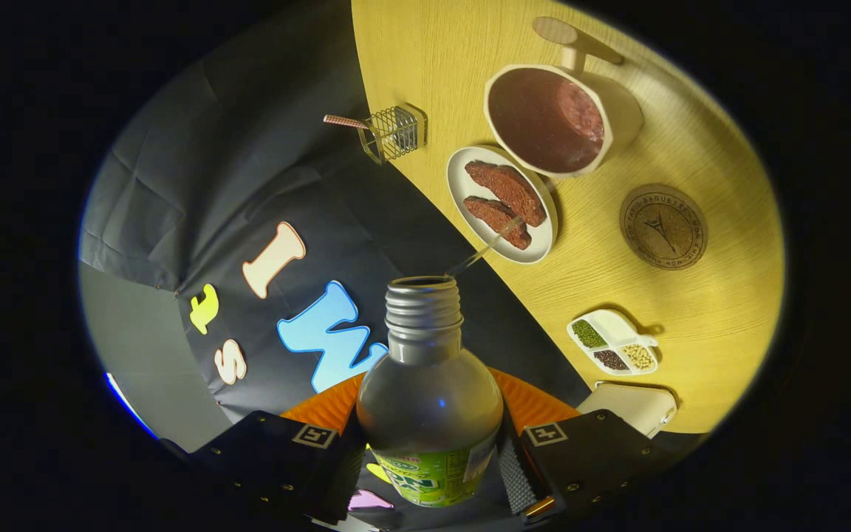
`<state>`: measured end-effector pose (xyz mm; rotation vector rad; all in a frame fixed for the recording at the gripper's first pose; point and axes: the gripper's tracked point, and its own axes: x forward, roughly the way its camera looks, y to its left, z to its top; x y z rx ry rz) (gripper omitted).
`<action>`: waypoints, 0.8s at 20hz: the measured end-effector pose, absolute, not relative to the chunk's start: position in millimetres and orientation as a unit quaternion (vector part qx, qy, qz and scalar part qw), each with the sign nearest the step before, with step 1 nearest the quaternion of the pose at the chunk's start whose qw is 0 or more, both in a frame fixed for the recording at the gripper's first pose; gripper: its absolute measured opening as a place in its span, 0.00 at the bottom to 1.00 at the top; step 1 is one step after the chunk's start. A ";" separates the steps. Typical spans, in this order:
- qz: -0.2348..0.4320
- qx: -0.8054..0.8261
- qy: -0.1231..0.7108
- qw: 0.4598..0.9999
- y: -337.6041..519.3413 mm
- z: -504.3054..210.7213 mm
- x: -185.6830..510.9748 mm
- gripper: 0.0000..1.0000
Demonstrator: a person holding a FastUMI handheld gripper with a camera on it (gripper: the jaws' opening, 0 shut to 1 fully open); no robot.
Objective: Take the bottle from table, then pour the juice into the cup, finally place the bottle on the coaster
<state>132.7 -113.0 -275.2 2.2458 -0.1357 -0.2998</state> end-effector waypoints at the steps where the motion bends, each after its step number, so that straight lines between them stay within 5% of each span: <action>1: -0.121 0.895 -0.054 0.425 -114.1 -276.3 132.4 0.77; 16: -0.168 0.886 -0.051 0.429 -137.3 -320.9 118.7 0.77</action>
